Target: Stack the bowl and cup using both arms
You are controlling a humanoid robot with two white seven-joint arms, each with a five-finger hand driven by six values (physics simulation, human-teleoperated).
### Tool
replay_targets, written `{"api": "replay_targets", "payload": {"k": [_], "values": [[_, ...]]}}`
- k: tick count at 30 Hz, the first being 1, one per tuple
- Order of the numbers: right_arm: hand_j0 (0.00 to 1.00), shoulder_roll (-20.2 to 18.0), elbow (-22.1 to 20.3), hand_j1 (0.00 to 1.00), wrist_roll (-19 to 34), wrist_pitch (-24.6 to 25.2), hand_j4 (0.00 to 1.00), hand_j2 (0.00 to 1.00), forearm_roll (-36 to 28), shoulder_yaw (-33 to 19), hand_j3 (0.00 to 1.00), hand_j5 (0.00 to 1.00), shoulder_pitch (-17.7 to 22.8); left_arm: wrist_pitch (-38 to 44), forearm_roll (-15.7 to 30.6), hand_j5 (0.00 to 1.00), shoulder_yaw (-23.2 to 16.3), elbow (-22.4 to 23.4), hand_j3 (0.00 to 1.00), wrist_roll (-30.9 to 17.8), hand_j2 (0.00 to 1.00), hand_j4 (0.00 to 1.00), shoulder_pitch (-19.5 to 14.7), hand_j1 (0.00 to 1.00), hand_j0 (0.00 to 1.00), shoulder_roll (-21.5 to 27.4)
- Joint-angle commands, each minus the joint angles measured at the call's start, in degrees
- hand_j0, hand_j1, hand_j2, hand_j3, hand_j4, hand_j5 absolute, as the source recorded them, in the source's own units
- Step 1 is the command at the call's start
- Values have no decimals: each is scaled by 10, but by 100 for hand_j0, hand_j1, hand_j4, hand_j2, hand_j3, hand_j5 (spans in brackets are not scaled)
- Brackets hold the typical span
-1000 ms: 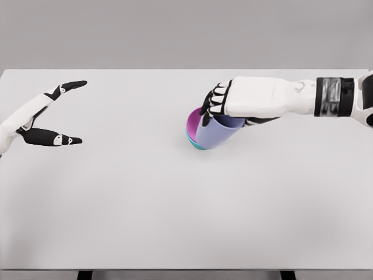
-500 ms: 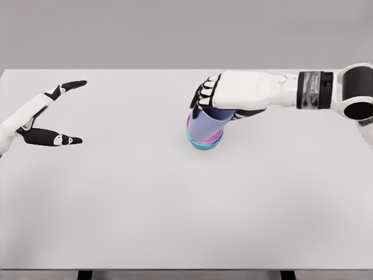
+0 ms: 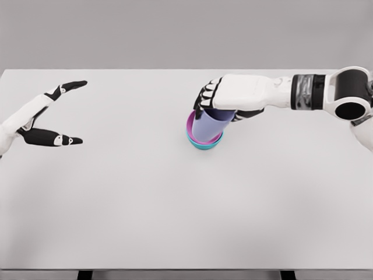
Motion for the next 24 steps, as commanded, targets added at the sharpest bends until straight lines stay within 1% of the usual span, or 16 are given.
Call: {"api": "replay_targets", "payload": {"k": [1, 8, 12, 24], "values": [[59, 5, 2, 59, 0, 2, 59, 59, -2, 7, 59, 59, 0, 1, 5, 100, 0, -1, 100, 0, 100, 100, -1, 100, 100, 0], [59, 19, 15, 59, 0, 2, 59, 59, 7, 13, 59, 59, -8, 1, 5, 100, 0, -1, 100, 0, 100, 100, 0, 100, 100, 0], [59, 22, 40, 59, 0, 2, 59, 59, 21, 13, 59, 59, -11, 1, 6, 100, 0, -1, 100, 0, 100, 100, 0, 100, 100, 0], [59, 31, 49, 59, 0, 2, 59, 59, 23, 19, 59, 59, -15, 1, 6, 100, 0, -2, 100, 0, 100, 100, 0, 100, 100, -3]]}}
